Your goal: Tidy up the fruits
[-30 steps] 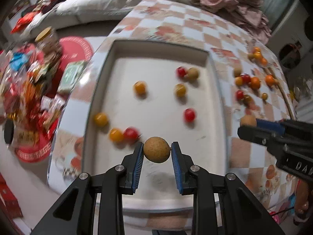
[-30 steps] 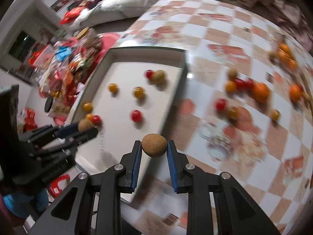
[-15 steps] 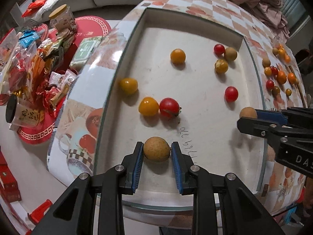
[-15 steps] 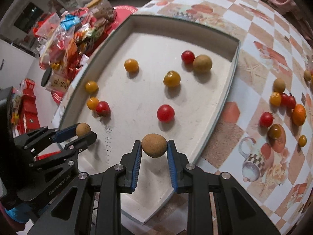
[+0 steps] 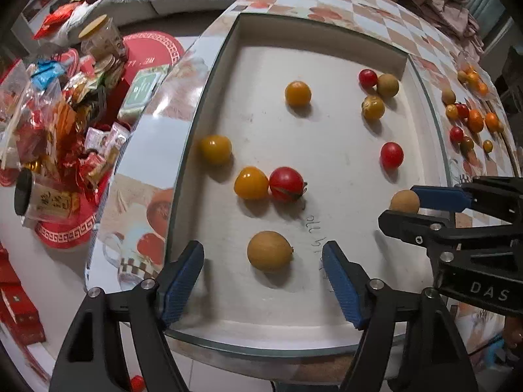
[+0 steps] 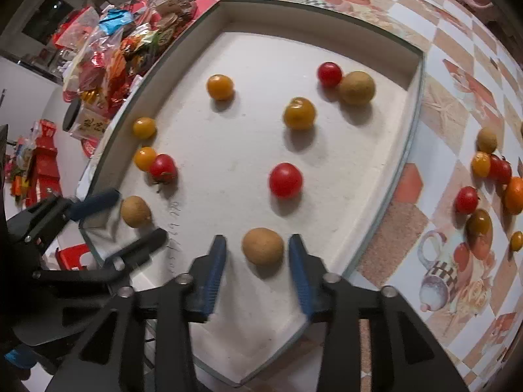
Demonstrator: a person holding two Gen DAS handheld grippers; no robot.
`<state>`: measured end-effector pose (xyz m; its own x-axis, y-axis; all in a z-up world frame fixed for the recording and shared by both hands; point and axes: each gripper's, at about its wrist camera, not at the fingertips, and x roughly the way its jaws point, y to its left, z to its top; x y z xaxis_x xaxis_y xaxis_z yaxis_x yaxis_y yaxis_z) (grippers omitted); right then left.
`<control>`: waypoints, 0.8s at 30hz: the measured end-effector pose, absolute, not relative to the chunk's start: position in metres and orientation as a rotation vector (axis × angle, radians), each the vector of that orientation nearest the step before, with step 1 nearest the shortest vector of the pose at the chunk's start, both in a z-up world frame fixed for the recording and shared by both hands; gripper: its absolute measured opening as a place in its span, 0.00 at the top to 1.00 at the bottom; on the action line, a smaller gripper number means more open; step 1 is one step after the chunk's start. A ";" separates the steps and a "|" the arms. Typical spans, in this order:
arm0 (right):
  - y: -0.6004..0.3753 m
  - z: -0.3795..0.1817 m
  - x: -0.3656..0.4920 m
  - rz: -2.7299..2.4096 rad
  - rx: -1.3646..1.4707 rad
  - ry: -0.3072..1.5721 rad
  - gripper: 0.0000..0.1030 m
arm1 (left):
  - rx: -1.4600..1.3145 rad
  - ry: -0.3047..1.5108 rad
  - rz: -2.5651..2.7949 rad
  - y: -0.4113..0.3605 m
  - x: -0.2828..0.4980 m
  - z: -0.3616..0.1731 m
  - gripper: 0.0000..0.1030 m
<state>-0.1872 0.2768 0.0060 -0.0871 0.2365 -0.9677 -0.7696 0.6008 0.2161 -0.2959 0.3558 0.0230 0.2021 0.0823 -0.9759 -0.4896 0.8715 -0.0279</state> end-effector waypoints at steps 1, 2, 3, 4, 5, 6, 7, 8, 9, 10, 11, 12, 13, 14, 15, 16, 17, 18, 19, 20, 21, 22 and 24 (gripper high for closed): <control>0.277 0.007 -0.187 0.888 -0.492 1.414 0.54 | -0.368 1.317 0.412 0.357 -0.295 0.023 0.27; 0.276 0.008 -0.186 0.884 -0.483 1.412 0.54 | -0.371 1.321 0.411 0.358 -0.295 0.023 0.27; 0.275 0.009 -0.185 0.882 -0.470 1.414 0.54 | -0.371 1.323 0.407 0.358 -0.294 0.024 0.27; 0.274 0.012 -0.183 0.878 -0.454 1.411 0.54 | -0.368 1.325 0.406 0.359 -0.294 0.024 0.27; 0.274 0.015 -0.182 0.877 -0.447 1.402 0.54 | -0.364 1.329 0.408 0.360 -0.293 0.024 0.27; 0.273 0.019 -0.181 0.878 -0.441 1.394 0.53 | -0.367 1.333 0.410 0.360 -0.293 0.025 0.27; 0.272 0.023 -0.180 0.879 -0.432 1.386 0.50 | -0.370 1.337 0.409 0.361 -0.292 0.025 0.23; 0.272 0.027 -0.180 0.881 -0.425 1.378 0.48 | -0.383 1.339 0.400 0.362 -0.291 0.025 0.20; 0.272 0.031 -0.179 0.883 -0.423 1.371 0.43 | -0.388 1.337 0.397 0.362 -0.291 0.026 0.20; 0.272 0.034 -0.179 0.884 -0.424 1.361 0.39 | -0.385 1.336 0.396 0.362 -0.290 0.026 0.20; 0.272 0.037 -0.179 0.885 -0.428 1.351 0.38 | -0.379 1.336 0.391 0.360 -0.288 0.028 0.20; 0.272 0.039 -0.180 0.883 -0.434 1.344 0.35 | -0.379 1.335 0.386 0.359 -0.287 0.028 0.20; 0.272 0.041 -0.180 0.880 -0.439 1.340 0.31 | -0.380 1.336 0.384 0.358 -0.286 0.029 0.15; 0.272 0.043 -0.180 0.874 -0.441 1.341 0.28 | -0.376 1.339 0.387 0.358 -0.284 0.030 0.00; 0.272 0.044 -0.180 0.867 -0.441 1.344 0.22 | -0.363 1.337 0.399 0.357 -0.283 0.031 0.00; 0.271 0.045 -0.180 0.862 -0.435 1.346 0.22 | -0.354 1.343 0.397 0.356 -0.282 0.032 0.00; 0.271 0.047 -0.179 0.858 -0.433 1.349 0.22 | -0.348 1.349 0.392 0.355 -0.280 0.033 0.00; 0.270 0.048 -0.179 0.853 -0.436 1.349 0.22 | -0.344 1.352 0.390 0.354 -0.279 0.034 0.00; 0.270 0.050 -0.178 0.840 -0.442 1.346 0.21 | -0.338 1.356 0.387 0.353 -0.278 0.035 0.00; 0.271 0.051 -0.178 0.829 -0.448 1.346 0.20 | -0.325 1.356 0.386 0.351 -0.277 0.039 0.00; 0.272 0.052 -0.178 0.818 -0.453 1.347 0.16 | -0.319 1.354 0.388 0.349 -0.277 0.041 0.00; 0.270 0.054 -0.177 0.805 -0.456 1.345 0.15 | -0.311 1.351 0.389 0.348 -0.278 0.045 0.00; 0.266 0.059 -0.176 0.781 -0.467 1.344 0.15 | -0.310 1.348 0.398 0.347 -0.281 0.054 0.00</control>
